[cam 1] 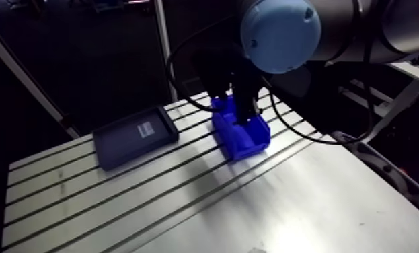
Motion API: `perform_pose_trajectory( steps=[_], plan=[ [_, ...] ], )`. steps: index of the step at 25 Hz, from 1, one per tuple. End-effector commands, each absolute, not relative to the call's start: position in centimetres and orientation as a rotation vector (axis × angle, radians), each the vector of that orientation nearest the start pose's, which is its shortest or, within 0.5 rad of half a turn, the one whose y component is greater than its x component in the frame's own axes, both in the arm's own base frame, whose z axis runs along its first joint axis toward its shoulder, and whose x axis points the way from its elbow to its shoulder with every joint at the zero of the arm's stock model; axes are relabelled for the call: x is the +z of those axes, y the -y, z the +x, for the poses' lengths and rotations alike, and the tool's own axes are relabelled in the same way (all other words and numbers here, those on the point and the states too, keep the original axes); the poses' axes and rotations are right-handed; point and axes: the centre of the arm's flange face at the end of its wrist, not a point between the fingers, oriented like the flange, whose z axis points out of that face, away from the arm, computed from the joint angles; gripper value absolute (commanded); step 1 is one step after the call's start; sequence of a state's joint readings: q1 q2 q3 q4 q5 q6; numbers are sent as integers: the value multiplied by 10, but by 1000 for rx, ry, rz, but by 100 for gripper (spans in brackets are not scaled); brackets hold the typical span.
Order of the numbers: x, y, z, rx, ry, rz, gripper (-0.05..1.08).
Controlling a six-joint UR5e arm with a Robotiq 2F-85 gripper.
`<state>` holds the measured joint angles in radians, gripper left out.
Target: Pick up the M10 bolt from the tray and put it into the blue bin.
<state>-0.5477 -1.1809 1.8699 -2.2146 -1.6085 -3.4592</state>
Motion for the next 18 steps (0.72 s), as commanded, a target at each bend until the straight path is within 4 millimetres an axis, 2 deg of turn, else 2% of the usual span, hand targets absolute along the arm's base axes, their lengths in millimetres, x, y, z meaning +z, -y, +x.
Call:
perform_pose_trajectory(
  steps=[1, 11, 18],
  plan=[
    [193, -183, -548, -35, -2424, -1922, 107],
    [176, -183, -551, -47, -2418, -1921, 107],
    [173, -182, -549, -56, -2416, -1920, 105]
  ],
)
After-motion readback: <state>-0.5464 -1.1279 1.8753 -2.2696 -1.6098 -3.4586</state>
